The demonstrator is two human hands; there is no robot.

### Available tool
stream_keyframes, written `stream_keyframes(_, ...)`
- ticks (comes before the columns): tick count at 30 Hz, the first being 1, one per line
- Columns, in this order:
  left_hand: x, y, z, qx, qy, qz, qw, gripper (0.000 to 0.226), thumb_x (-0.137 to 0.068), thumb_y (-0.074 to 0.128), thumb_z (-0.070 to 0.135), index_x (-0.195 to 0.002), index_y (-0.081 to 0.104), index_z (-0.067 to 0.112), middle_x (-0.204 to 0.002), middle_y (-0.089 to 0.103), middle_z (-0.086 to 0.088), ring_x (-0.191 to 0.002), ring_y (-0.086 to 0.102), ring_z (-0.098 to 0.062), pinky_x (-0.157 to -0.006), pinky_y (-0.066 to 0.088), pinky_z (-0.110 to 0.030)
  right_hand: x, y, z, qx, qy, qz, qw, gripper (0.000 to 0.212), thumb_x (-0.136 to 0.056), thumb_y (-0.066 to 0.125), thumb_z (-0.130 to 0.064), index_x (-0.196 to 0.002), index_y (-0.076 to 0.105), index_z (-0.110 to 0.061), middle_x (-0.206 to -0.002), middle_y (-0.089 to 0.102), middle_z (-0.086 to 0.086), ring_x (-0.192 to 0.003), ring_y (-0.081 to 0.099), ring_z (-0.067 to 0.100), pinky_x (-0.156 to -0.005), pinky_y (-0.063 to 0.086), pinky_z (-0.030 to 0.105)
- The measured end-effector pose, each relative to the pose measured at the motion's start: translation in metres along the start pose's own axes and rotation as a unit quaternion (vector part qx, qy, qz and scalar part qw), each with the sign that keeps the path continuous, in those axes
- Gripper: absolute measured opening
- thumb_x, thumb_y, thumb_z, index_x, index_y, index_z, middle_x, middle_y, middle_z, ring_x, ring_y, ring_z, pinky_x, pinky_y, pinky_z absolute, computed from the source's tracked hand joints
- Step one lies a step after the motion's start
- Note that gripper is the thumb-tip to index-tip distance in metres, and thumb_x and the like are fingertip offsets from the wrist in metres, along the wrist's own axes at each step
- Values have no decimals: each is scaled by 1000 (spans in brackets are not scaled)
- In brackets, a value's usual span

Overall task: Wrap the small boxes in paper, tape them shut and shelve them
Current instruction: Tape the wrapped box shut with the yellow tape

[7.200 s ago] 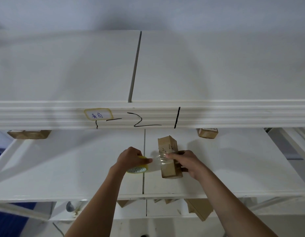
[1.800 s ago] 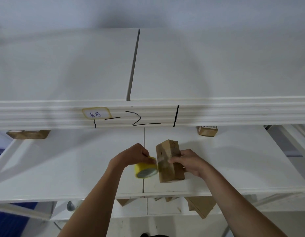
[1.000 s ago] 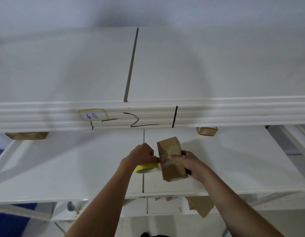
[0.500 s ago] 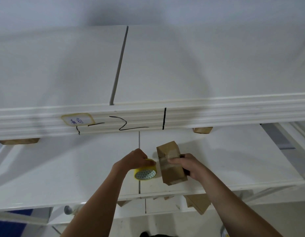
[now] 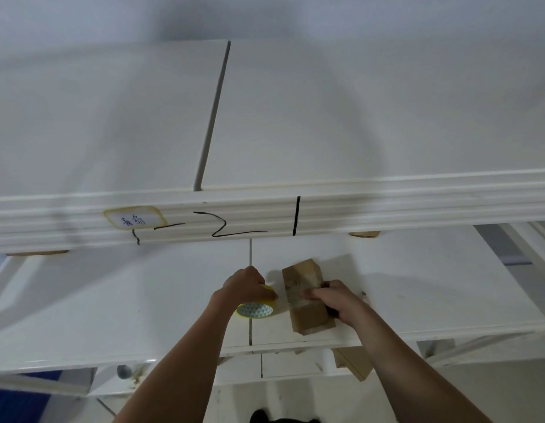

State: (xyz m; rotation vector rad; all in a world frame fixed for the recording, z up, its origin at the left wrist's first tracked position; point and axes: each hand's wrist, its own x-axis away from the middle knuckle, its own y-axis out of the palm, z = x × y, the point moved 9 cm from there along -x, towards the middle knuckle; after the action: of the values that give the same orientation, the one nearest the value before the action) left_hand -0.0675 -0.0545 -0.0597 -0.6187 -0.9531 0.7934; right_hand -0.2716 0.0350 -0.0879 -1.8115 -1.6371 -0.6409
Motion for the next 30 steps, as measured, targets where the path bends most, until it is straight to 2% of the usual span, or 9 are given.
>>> stream_keyframes(4,-2,2,-3,8,-1,8,1000,38,-74,77,53,-88,77,18,-84,71,1,-77,70,-15,-77,61,-31,-7,-3,2,15,10,6,1000,57,-72,90,-27,-117,62,-6,-103,75,11,-90,73,25,-67,61,31)
stream_keyframes(8,-1,7,-1,25,5,24,999,37,-79,76,49,-93,77,14,-85,69,0,-79,68,-18,-77,58,-30,-11,-12,4,99,-1,52,994,55,-72,89,-40,-108,62,-8,-104,71,7,-95,67,21,-83,57,33)
stream_keyframes(10,-1,8,0,25,5,30,999,36,-79,76,49,-90,78,14,-85,70,-2,-80,68,-19,-77,58,-32,-11,-15,5,131,-5,71,989,51,-72,88,-44,-101,64,-10,-103,70,5,-94,65,19,-81,53,31)
stream_keyframes(15,-1,8,-4,32,0,30,999,38,-78,76,51,-90,78,15,-89,73,-4,-81,70,-20,-80,60,-36,-7,-21,1,183,-4,118,976,69,-60,92,-54,-103,59,-11,-101,68,5,-97,63,23,-81,54,35)
stream_keyframes(17,-2,10,-5,38,2,29,999,38,-78,76,51,-92,77,15,-91,73,-3,-81,70,-20,-81,60,-35,-6,-21,0,186,-9,120,975,68,-62,90,-55,-105,60,-12,-103,68,4,-98,63,22,-83,54,36)
stream_keyframes(21,-2,10,-3,44,2,34,998,36,-81,76,49,-93,77,15,-89,71,-1,-79,68,-18,-77,57,-29,6,-19,-10,227,-64,155,959,64,-70,86,-53,-111,57,-12,-103,64,0,-96,59,19,-71,46,30)
stream_keyframes(24,-3,11,-2,49,4,30,998,35,-82,76,47,-92,76,13,-90,72,-4,-82,69,-20,-77,56,-30,15,-15,-14,243,-103,173,949,60,-78,81,-50,-115,52,-13,-106,60,1,-96,55,18,-72,43,29)
stream_keyframes(27,-3,11,-5,54,2,30,998,38,-82,76,48,-96,75,12,-95,73,-4,-82,69,-19,-78,57,-28,21,-32,-11,241,-111,249,932,55,-86,71,-54,-116,53,-11,-106,61,1,-100,60,21,-78,47,33)
stream_keyframes(30,-3,10,-6,53,-1,31,998,38,-82,75,48,-95,75,13,-91,70,-1,-81,66,-17,-75,54,-24,36,-72,-4,280,-66,382,878,40,-96,62,-38,-117,56,-4,-113,66,14,-101,65,31,-86,54,41)
